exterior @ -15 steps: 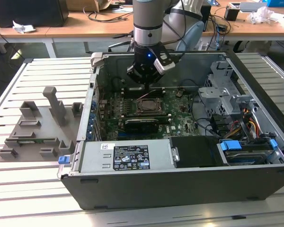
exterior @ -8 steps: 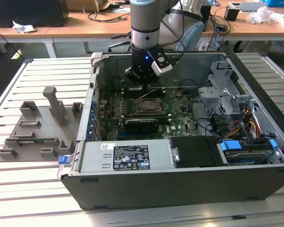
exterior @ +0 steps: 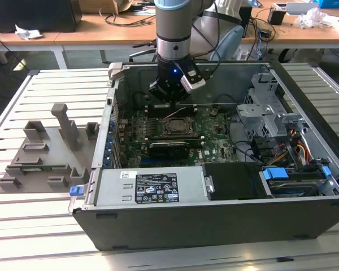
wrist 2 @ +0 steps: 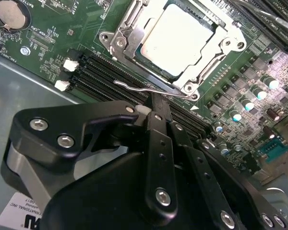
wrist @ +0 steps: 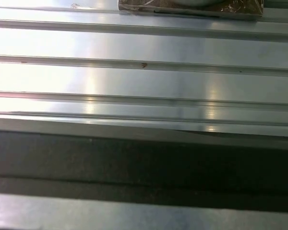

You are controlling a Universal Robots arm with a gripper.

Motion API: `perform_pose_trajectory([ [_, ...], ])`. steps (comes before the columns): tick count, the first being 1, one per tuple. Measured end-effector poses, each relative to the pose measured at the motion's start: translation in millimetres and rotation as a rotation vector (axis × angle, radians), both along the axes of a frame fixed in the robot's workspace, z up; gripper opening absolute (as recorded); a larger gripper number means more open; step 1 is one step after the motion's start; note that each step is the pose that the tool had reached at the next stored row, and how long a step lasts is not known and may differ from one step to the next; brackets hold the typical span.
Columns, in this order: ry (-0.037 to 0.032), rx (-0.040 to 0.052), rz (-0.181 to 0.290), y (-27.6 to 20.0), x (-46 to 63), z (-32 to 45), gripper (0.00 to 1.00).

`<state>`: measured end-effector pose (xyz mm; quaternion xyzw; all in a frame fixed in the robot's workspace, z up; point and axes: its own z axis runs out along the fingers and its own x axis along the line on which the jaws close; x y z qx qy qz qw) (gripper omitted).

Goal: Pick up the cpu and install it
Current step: 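Install the first cpu locking lever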

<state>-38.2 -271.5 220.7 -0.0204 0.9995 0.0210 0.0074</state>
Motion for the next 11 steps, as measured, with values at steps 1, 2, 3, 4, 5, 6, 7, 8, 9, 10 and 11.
perform_pose_trajectory([
  [1,0.0000,0.0000,0.000,0.0,0.3,-0.1,0.11],
  [2,0.0000,0.0000,0.000,0.0,0.7,-0.2,0.11],
  [3,-0.0001,0.0002,0.000,0.0,0.9,-0.3,0.11],
  [4,-0.0002,0.0002,0.000,0.0,1.3,-0.3,0.11],
  [5,-0.0002,0.0003,0.000,-0.1,1.8,-0.3,0.11],
  [6,-0.0002,0.0004,0.000,-0.1,2.6,-0.3,0.11],
  [7,-0.0002,0.0003,0.000,-0.1,3.3,-0.3,0.11],
  [8,-0.0002,0.0004,0.000,-0.1,3.9,-0.4,0.11],
  [9,-0.0001,0.0004,0.000,-0.1,4.4,-0.6,0.11],
  [10,0.0001,0.0003,0.000,-0.1,4.9,-1.0,0.11],
  [11,0.0005,0.0002,0.000,-0.1,5.5,-1.4,0.11],
])
